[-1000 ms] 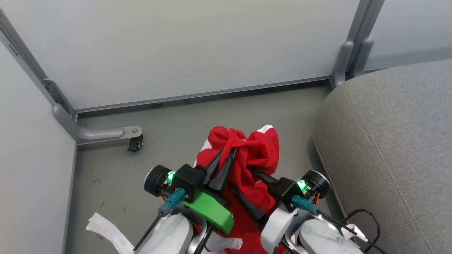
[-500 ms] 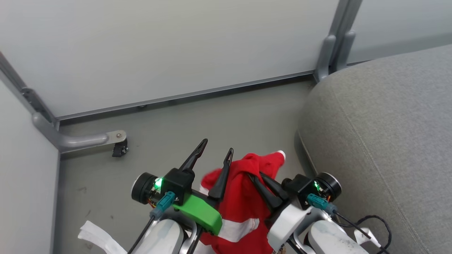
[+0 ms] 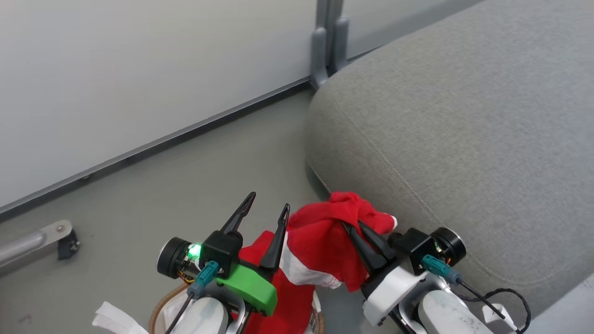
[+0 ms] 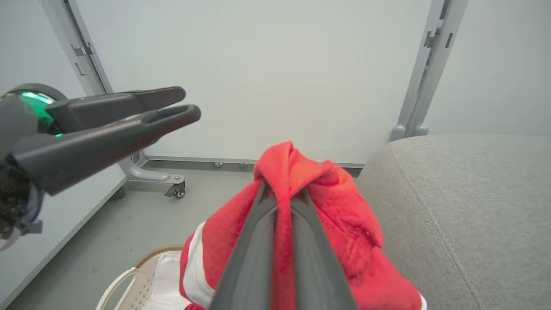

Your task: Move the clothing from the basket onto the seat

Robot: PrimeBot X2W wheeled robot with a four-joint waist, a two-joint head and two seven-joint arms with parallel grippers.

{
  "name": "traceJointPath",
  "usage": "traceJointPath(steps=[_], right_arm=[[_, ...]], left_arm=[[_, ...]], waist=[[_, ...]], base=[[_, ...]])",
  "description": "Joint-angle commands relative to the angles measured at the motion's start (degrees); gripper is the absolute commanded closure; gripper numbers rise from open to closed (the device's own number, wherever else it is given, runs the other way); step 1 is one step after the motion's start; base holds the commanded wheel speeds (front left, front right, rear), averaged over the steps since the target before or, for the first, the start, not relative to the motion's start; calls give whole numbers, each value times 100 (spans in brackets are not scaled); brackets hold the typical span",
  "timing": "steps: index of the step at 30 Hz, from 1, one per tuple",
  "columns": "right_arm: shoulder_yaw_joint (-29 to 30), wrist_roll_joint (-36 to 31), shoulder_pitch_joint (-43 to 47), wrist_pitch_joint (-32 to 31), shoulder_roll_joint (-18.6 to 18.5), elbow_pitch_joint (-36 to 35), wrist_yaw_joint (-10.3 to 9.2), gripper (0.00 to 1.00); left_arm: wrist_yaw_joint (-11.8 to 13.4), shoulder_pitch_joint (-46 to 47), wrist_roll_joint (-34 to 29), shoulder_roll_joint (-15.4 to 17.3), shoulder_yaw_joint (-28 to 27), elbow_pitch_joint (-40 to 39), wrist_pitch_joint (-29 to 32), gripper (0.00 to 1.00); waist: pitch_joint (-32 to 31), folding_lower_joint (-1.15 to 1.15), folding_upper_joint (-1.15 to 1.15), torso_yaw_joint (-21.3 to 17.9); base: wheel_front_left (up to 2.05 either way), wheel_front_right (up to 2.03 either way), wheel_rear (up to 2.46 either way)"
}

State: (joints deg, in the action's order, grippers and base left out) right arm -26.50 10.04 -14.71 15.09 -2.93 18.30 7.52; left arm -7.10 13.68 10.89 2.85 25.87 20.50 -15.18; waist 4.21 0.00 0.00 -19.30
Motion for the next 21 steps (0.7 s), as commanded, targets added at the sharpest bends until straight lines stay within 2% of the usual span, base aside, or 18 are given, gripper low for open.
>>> traceJointPath(steps=[1,6,10,17,21], right_arm=[[46,-67,13,11,-6,-25,-6,100],[374,-364,-289,11,-32,-125,-6,100],[611,-618,-742,11,-247,-283,-6,100],[860,-941,-2013,11,-866,-176,-6,100],[1333,-1077,-2792,11,-1275,75,-6,100]], left_arm=[[-23,-79,-56,33,-38,-7,4,0],[-43,31,-160,80,131,-11,5,0],[-46,173,-75,233,369,-27,5,0],[-45,250,-33,626,452,-143,5,0],[-46,370,-106,839,530,-263,4,0]], waist=[[217,0,0,-937],[446,0,0,-1164],[713,0,0,-1216],[1336,0,0,-1247],[1808,0,0,-1055]], base=[[0,0,0],[0,0,0],[0,0,0],[0,0,0],[0,0,0]])
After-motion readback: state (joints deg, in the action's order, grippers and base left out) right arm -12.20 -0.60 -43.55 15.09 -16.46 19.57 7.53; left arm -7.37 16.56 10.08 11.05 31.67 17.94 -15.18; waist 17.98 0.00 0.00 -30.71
